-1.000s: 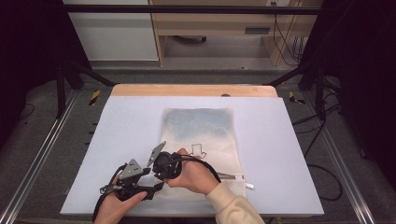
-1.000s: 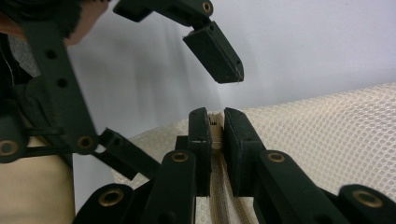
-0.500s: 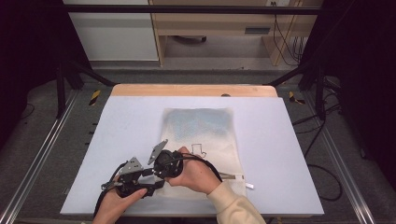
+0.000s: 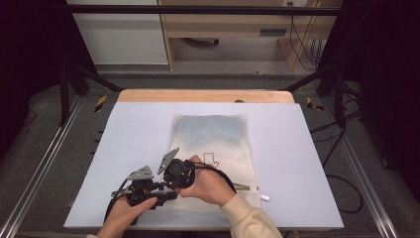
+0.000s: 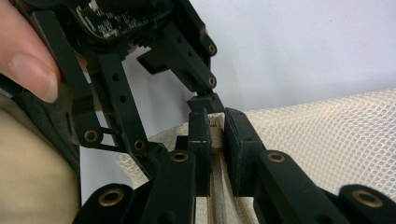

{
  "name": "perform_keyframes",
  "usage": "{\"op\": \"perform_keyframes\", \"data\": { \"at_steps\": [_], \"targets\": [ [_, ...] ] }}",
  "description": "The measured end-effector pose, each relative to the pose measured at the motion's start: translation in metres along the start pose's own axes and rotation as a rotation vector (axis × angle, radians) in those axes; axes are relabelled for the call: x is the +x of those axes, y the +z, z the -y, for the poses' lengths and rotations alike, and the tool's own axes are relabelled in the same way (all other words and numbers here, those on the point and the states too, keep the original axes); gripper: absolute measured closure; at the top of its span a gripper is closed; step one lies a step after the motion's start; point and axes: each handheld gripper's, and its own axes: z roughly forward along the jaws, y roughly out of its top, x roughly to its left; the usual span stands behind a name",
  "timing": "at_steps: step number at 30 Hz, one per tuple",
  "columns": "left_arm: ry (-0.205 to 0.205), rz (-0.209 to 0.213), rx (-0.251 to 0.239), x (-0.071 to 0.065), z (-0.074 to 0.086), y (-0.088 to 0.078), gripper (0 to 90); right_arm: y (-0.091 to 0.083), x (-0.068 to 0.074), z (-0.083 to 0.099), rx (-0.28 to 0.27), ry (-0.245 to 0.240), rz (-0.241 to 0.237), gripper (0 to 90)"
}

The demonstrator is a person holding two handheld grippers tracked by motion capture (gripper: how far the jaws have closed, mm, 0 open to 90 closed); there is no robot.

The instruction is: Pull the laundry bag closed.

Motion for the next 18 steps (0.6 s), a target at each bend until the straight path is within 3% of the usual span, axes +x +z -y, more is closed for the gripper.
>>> {"op": "perform_keyframes", "data": {
  "at_steps": [3,18],
  "targets": [
    [0.017,0.013,0.006,0.0001,-0.0009,0.0022,51.8,0.0004,0.0001,0.0003,-0.003,0.006,-0.002,81.7],
    [-0.020,0.029,-0.003,0.0052,-0.0025,0.0055,55.4,0.0005,0.0006,0.0010,0.008,0.009,-0.002,81.7]
  ]
}}
